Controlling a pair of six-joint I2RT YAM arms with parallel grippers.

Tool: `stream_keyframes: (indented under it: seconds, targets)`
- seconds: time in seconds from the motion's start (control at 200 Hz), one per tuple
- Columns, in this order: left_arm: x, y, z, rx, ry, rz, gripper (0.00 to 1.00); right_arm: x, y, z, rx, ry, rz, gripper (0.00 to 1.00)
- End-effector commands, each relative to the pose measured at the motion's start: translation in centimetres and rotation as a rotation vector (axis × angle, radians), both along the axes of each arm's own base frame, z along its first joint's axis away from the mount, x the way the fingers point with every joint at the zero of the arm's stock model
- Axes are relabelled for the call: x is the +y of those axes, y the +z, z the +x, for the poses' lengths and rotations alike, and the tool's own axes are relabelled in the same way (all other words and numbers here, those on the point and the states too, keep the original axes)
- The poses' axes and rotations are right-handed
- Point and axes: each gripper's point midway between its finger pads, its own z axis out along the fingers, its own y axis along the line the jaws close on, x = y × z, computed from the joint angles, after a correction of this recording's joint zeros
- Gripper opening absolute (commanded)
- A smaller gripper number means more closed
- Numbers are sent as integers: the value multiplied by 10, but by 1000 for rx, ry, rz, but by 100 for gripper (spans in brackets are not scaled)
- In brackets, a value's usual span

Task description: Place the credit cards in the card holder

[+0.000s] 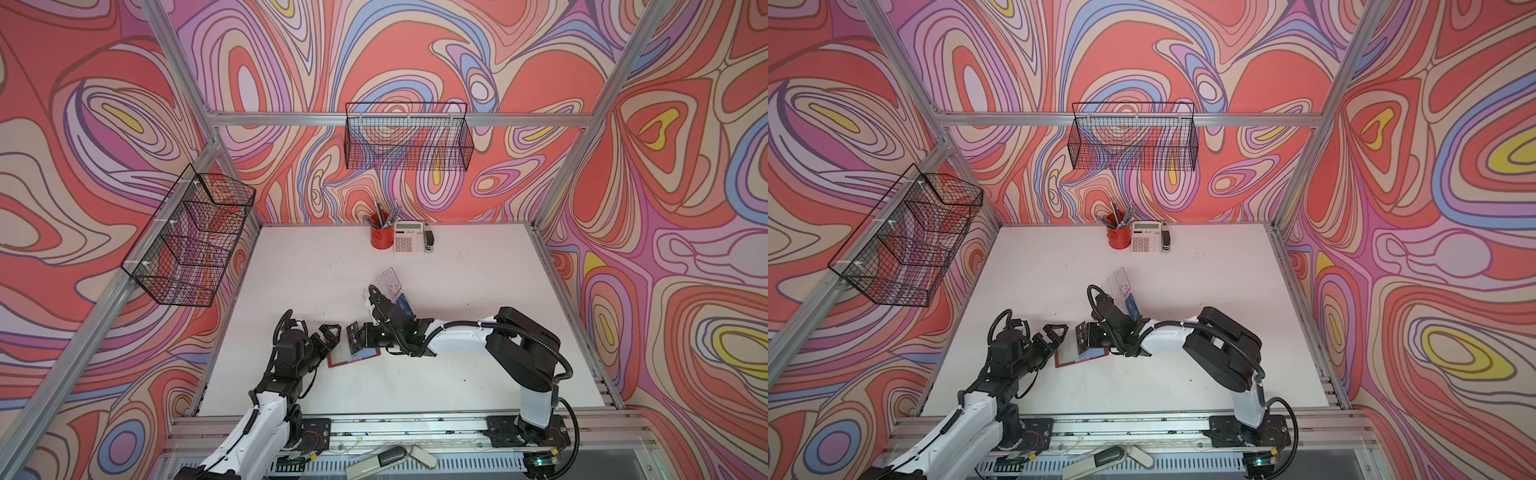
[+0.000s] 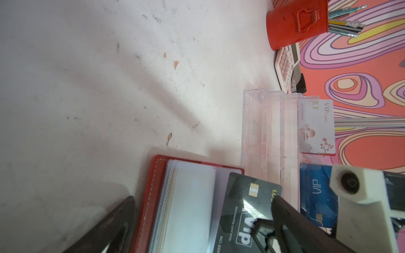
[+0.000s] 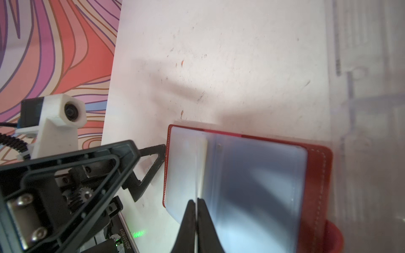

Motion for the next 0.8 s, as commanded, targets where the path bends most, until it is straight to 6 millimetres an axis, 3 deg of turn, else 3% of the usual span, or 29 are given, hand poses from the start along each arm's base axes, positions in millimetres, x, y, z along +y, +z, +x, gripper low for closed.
stream_keyframes:
  seconds: [0.0, 0.796]
  targets:
    - [1, 6, 3, -11, 4, 9, 98, 1, -4, -2, 21, -5, 25, 0]
    - [0, 5, 4, -11, 1, 7, 98, 4, -28, -6, 104, -21, 45, 0]
